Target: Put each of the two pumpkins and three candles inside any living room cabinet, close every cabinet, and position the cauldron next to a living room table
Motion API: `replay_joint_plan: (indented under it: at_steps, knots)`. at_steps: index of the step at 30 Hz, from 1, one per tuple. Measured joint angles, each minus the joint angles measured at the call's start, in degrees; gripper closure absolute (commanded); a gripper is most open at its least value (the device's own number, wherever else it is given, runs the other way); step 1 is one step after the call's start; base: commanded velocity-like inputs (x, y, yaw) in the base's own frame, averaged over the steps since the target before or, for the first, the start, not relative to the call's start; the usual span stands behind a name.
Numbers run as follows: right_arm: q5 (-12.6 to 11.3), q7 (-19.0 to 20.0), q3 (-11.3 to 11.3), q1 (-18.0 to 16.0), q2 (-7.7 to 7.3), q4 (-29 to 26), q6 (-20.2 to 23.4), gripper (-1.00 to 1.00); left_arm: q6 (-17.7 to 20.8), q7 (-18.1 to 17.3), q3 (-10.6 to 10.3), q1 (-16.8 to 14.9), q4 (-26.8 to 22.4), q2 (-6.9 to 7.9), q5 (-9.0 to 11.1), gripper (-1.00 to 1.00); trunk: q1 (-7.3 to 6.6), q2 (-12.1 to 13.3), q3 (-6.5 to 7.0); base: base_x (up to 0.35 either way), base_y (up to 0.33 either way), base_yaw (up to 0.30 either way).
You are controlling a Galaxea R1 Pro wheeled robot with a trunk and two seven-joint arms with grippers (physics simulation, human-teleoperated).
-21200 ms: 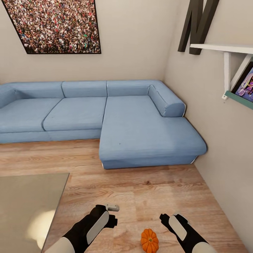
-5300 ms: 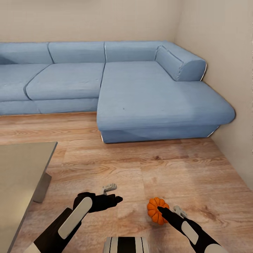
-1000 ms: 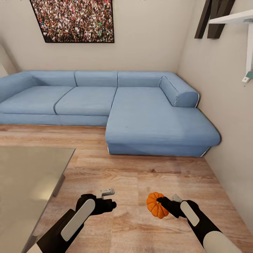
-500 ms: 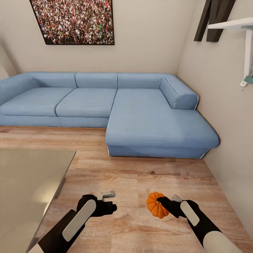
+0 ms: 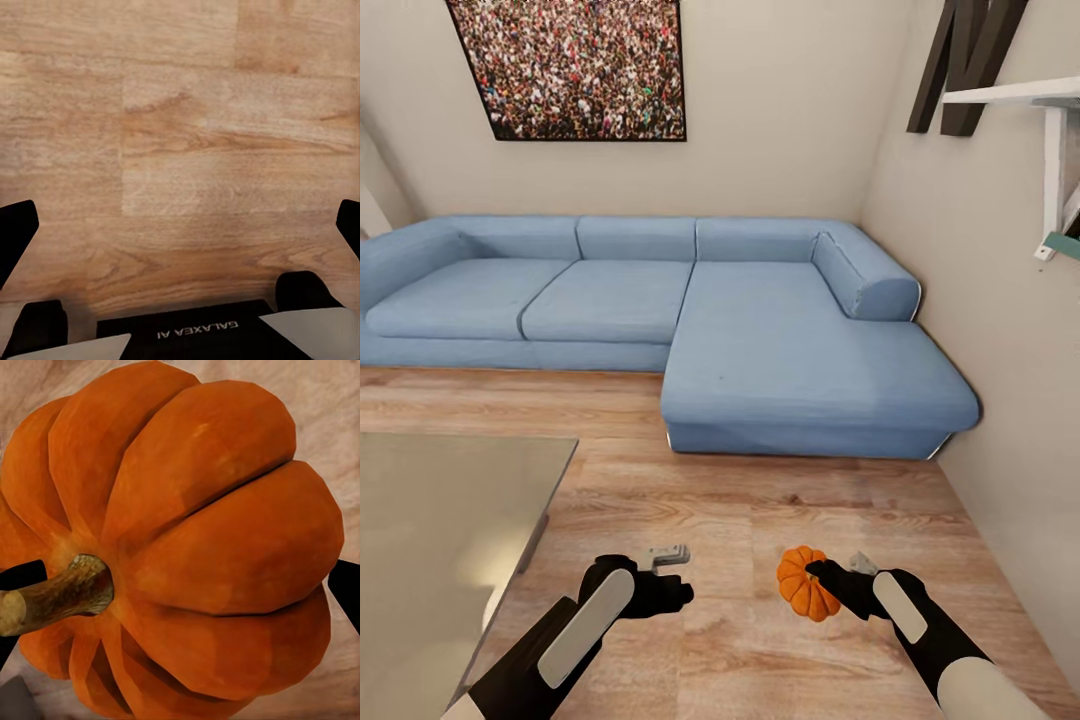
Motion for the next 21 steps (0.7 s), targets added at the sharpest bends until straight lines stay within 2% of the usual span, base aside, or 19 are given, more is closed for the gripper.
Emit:
replay_joint_plan:
  at_steps: [4,13,21]
  knots:
    - [0.0,0.0,0.0,0.0,-0.01,0.0,0.0,1.0,0.0,0.0,-0.1,0.0,0.0,-0.01,-0.1,-1.0,0.0,0.0,0.38,0.0,-0.106,0.0]
    - [0.2,-0.1,0.0,0.0,0.01,0.0,-0.1,1.0,0.0,0.0,-0.3,0.0,0.0,-0.06,-0.2,-1.0,0.0,0.0,1.24,0.0,-0.248,0.0]
    - [0.1,-0.1,0.0,0.0,-0.04,0.0,0.1,1.0,0.0,0.0,-0.3,0.0,0.0,0.01,-0.2,-1.0,0.02,0.0,2.01,-0.094,-0.025,0.052]
